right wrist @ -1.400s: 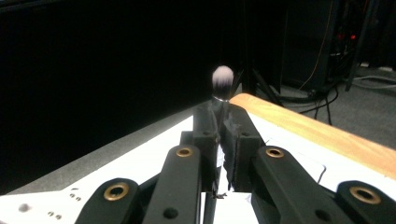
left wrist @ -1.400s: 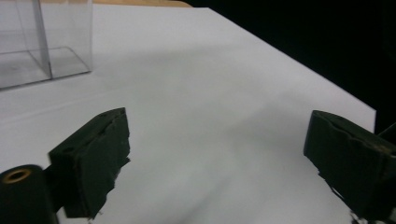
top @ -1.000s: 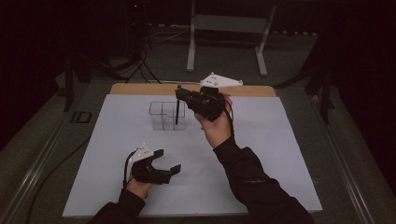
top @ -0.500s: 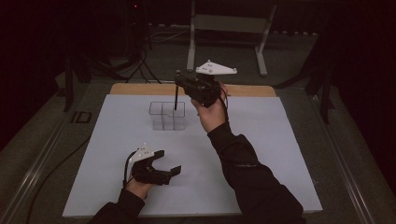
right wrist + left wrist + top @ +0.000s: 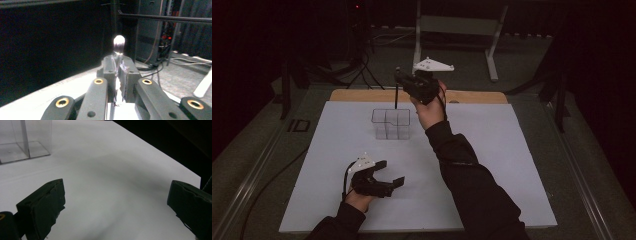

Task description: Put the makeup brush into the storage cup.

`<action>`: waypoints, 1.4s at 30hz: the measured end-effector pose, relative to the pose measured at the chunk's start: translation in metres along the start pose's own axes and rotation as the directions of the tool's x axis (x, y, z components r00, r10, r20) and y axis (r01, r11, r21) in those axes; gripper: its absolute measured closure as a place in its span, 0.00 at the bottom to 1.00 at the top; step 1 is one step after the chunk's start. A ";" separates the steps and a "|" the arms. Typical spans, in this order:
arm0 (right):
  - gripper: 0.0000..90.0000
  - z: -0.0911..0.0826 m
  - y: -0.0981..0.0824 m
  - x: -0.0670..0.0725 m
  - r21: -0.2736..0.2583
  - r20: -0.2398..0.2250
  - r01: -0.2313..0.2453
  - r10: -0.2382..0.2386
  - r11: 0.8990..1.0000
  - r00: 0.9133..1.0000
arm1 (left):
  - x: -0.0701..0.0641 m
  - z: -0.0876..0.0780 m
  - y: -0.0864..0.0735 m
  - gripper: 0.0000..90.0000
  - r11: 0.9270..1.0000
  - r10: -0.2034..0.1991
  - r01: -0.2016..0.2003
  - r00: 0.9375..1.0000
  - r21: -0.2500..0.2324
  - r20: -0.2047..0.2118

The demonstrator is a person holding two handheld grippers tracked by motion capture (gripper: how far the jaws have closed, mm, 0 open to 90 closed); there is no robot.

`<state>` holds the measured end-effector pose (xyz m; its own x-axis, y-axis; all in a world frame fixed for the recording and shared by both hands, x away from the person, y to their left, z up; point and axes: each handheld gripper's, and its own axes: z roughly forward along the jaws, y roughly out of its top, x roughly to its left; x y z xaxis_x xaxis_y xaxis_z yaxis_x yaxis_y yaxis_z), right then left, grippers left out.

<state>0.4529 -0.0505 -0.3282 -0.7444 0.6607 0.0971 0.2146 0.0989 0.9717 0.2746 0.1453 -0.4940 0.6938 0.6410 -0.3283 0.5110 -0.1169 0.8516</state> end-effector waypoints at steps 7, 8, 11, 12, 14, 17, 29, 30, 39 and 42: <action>0.94 0.021 -0.012 -0.002 0.032 0.006 -0.010 0.010 0.999 1.000 | -0.001 0.000 0.000 0.03 1.000 0.008 -0.008 1.000 -0.001 0.001; 0.93 0.024 -0.015 -0.003 0.043 0.015 -0.003 0.002 0.999 1.000 | -0.001 0.000 0.000 0.03 1.000 0.008 -0.008 1.000 -0.001 0.002; 0.93 0.030 -0.022 -0.005 0.061 0.018 -0.008 0.006 0.998 1.000 | -0.001 0.000 0.000 0.03 1.000 0.008 -0.008 1.000 0.000 0.002; 0.94 0.032 -0.024 -0.006 0.068 0.023 -0.009 0.007 0.998 1.000 | -0.001 0.000 0.000 0.03 1.000 0.006 -0.006 1.000 -0.001 0.005; 0.93 0.036 -0.028 -0.007 0.073 0.017 -0.019 0.017 0.997 1.000 | 0.000 0.000 0.000 0.03 1.000 0.004 -0.004 1.000 0.002 0.005; 0.94 0.039 -0.033 -0.008 0.089 0.026 -0.025 0.023 0.996 0.999 | 0.000 0.000 0.000 0.03 1.000 0.002 -0.002 1.000 0.002 0.005; 0.93 0.048 -0.053 -0.008 0.163 0.026 -0.050 0.047 0.985 0.999 | -0.001 0.000 -0.001 0.03 1.000 0.005 -0.005 1.000 0.002 0.004; 0.93 0.048 -0.054 -0.008 0.167 0.028 -0.054 0.050 0.984 0.998 | -0.001 0.000 -0.001 0.03 1.000 0.006 -0.006 1.000 0.001 0.005; 0.93 0.052 -0.065 -0.006 0.221 0.026 -0.075 0.071 0.972 0.997 | -0.002 -0.002 0.000 0.03 1.000 0.009 -0.009 1.000 -0.002 -0.004; 0.93 0.054 -0.072 -0.006 0.245 0.028 -0.084 0.080 0.966 0.996 | -0.002 -0.001 0.000 0.03 1.000 0.012 -0.012 1.000 0.000 -0.005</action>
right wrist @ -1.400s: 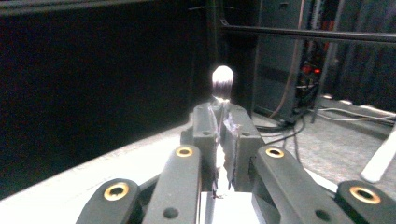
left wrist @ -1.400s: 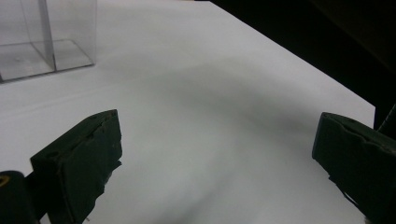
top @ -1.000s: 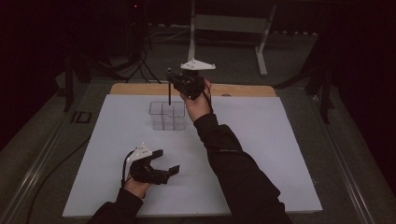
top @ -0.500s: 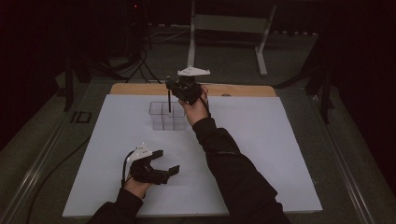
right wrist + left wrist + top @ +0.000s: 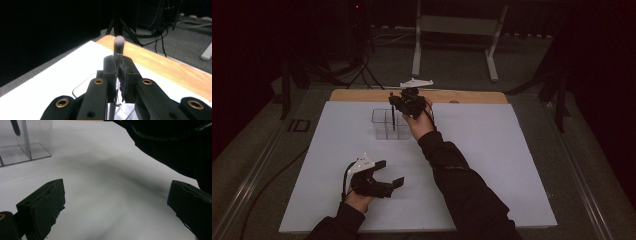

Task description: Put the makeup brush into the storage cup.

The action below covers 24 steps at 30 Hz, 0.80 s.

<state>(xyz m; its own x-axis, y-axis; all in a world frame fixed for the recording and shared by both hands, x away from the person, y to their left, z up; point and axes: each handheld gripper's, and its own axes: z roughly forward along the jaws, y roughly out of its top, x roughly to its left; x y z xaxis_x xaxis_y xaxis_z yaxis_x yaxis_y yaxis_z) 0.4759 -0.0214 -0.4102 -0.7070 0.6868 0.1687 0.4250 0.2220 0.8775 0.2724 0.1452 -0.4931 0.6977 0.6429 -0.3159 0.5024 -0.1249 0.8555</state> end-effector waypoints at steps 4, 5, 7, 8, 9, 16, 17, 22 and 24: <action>0.93 0.002 -0.005 -0.002 0.012 -0.006 -0.016 0.016 1.000 1.000 | 0.000 0.000 0.000 0.03 1.000 0.000 0.000 1.000 -0.003 -0.004; 0.93 0.002 -0.005 -0.003 0.017 -0.007 -0.020 0.020 1.000 1.000 | 0.000 0.000 0.000 0.03 1.000 -0.001 0.001 1.000 -0.003 -0.003; 0.93 0.002 -0.006 -0.003 0.027 -0.007 -0.024 0.024 0.999 1.000 | 0.000 0.000 0.000 0.03 1.000 0.000 0.000 1.000 -0.002 -0.005; 0.93 0.003 -0.007 -0.003 0.036 -0.003 -0.027 0.027 0.999 1.000 | 0.000 0.000 0.000 0.03 1.000 0.000 0.000 1.000 -0.001 -0.004; 0.93 0.004 -0.008 -0.003 0.044 -0.006 -0.029 0.030 0.999 1.000 | 0.000 0.000 0.000 0.03 1.000 0.000 0.000 1.000 -0.001 -0.004; 0.93 0.013 -0.020 -0.001 0.107 -0.003 -0.013 0.013 0.994 1.000 | 0.000 0.000 0.000 0.03 1.000 0.002 -0.002 1.000 -0.002 -0.007; 0.93 0.014 -0.021 -0.001 0.116 -0.005 -0.011 0.011 0.993 1.000 | 0.000 0.000 0.000 0.03 1.000 0.001 -0.001 1.000 -0.002 -0.006; 0.81 0.017 -0.022 -0.001 0.126 -0.012 -0.018 0.020 0.992 1.000 | 0.000 -0.001 0.000 0.03 1.000 0.003 -0.003 1.000 -0.005 -0.008; 0.53 0.015 -0.020 0.001 0.125 -0.007 0.003 -0.002 0.992 1.000 | -0.001 -0.001 0.000 0.03 1.000 0.006 -0.006 1.000 -0.005 -0.008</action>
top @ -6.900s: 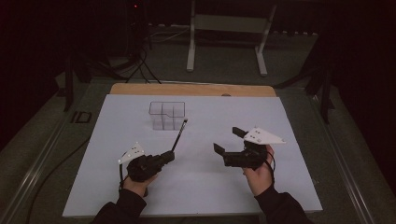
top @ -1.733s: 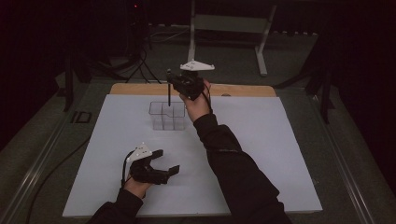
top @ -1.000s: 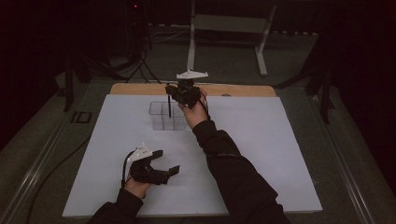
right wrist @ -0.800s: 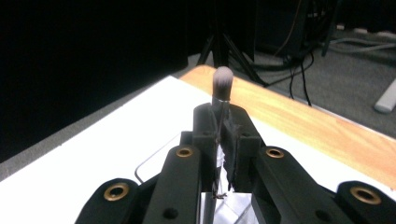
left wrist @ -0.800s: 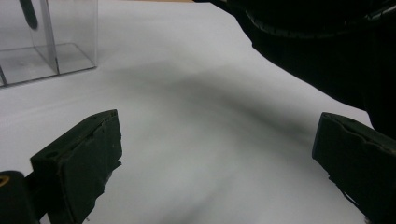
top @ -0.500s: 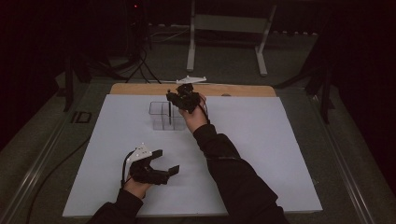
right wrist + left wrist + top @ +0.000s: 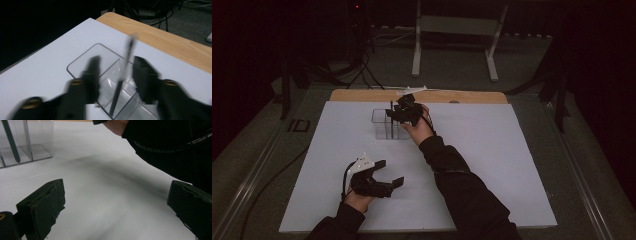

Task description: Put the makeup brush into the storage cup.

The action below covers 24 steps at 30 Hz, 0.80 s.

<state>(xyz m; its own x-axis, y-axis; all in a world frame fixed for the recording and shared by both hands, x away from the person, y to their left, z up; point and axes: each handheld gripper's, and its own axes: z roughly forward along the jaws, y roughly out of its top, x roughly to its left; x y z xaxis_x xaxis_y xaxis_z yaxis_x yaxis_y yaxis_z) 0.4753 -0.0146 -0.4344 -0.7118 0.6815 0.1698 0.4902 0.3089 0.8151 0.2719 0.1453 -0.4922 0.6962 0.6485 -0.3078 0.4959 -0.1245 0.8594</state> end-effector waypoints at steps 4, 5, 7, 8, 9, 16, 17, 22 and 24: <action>0.31 -0.003 0.001 0.000 0.005 0.018 0.008 -0.009 1.000 1.000 | -0.001 0.001 0.000 0.03 1.000 0.011 -0.011 1.000 -0.002 -0.002; 0.27 -0.004 0.001 -0.001 0.013 0.015 0.003 -0.003 1.000 1.000 | -0.001 0.001 0.000 0.03 1.000 0.010 -0.010 1.000 -0.002 -0.001; 0.19 -0.006 0.001 -0.001 0.007 0.010 -0.004 0.003 1.000 1.000 | -0.002 0.001 0.000 0.03 1.000 0.012 -0.012 1.000 -0.001 -0.002; 0.19 -0.008 0.001 -0.002 0.001 0.008 -0.008 0.008 1.000 1.000 | -0.002 0.001 0.000 0.03 1.000 0.011 -0.011 1.000 0.000 0.000; 0.16 -0.010 0.001 -0.003 0.002 -0.008 -0.012 0.012 1.000 1.000 | -0.002 0.001 0.000 0.03 1.000 0.009 -0.009 1.000 0.000 0.000; 0.12 -0.027 0.002 -0.003 -0.004 -0.052 0.017 -0.017 1.000 0.998 | -0.002 0.001 0.001 0.03 1.000 0.013 -0.013 1.000 0.003 0.003; 0.15 -0.030 0.001 -0.003 -0.009 -0.062 0.024 -0.025 1.000 0.998 | -0.002 0.001 0.001 0.03 1.000 0.016 -0.016 1.000 0.001 0.002; 0.16 -0.042 -0.003 0.001 -0.042 -0.034 0.082 -0.083 0.996 0.996 | -0.002 0.001 0.002 0.03 1.000 0.021 -0.021 1.000 0.007 0.011; 0.19 -0.048 -0.005 0.001 -0.062 -0.044 0.079 -0.082 0.995 0.996 | -0.003 0.001 0.002 0.03 1.000 0.025 -0.025 1.000 0.011 0.013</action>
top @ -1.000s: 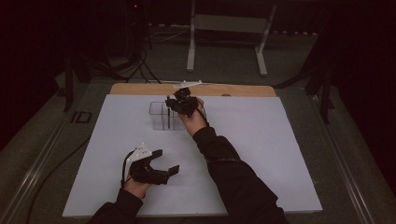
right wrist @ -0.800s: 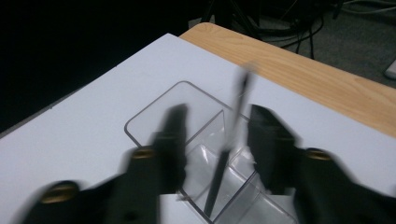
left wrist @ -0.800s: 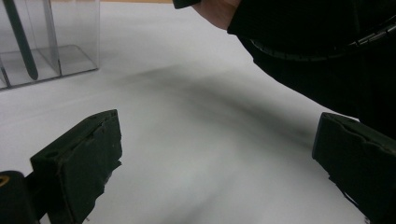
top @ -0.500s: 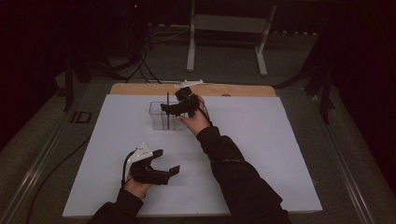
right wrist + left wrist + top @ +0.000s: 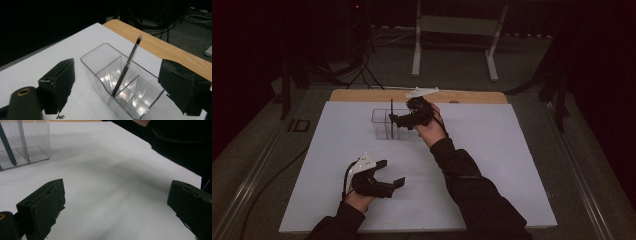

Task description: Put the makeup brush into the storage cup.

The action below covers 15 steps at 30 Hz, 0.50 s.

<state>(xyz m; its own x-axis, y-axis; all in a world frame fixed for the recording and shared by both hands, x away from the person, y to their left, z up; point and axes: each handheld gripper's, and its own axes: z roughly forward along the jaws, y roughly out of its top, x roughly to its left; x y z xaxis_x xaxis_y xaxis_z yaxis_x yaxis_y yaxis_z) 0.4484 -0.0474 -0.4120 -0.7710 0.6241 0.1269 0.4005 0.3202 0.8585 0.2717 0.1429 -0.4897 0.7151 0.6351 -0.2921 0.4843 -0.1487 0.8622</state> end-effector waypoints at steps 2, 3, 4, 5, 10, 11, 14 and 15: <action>0.20 -0.003 -0.001 0.001 -0.001 -0.002 0.003 -0.003 1.000 1.000 | 0.000 0.000 0.000 0.03 1.000 0.000 0.000 1.000 0.001 0.003; 0.19 -0.010 -0.003 0.003 -0.001 -0.006 0.018 -0.018 1.000 1.000 | 0.000 -0.001 0.001 0.03 1.000 0.009 -0.009 1.000 0.006 0.014; 0.19 -0.012 -0.005 0.003 -0.006 -0.009 0.017 -0.017 1.000 1.000 | 0.000 -0.001 0.002 0.03 1.000 0.011 -0.011 1.000 0.009 0.018; 0.19 -0.016 -0.006 0.004 -0.011 -0.017 0.018 -0.018 1.000 1.000 | 0.000 -0.002 0.003 0.03 1.000 0.014 -0.014 1.000 0.009 0.020; 0.19 -0.032 -0.015 0.004 -0.021 -0.051 0.020 -0.021 1.000 0.998 | 0.000 -0.005 0.007 0.03 0.999 0.035 -0.036 0.999 0.016 0.026; 0.19 -0.036 -0.018 0.004 -0.031 -0.059 0.012 -0.014 0.999 0.998 | 0.001 -0.007 0.008 0.03 0.999 0.042 -0.043 0.999 0.017 0.023; 0.19 -0.045 -0.023 0.004 -0.032 -0.072 0.021 -0.023 0.999 0.997 | 0.002 -0.009 0.010 0.03 0.999 0.049 -0.049 0.998 0.020 0.028; 0.19 -0.048 -0.025 0.004 -0.030 -0.079 0.022 -0.024 0.999 0.997 | 0.002 -0.011 0.012 0.03 0.998 0.053 -0.053 0.998 0.020 0.032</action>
<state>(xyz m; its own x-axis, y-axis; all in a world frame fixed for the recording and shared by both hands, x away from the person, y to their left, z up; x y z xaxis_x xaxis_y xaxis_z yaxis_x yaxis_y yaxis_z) 0.4112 -0.0870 -0.4094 -0.8173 0.5577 0.1449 0.3682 0.3121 0.8758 0.2736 0.1508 -0.4760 0.7552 0.6020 -0.2592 0.4552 -0.1972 0.8683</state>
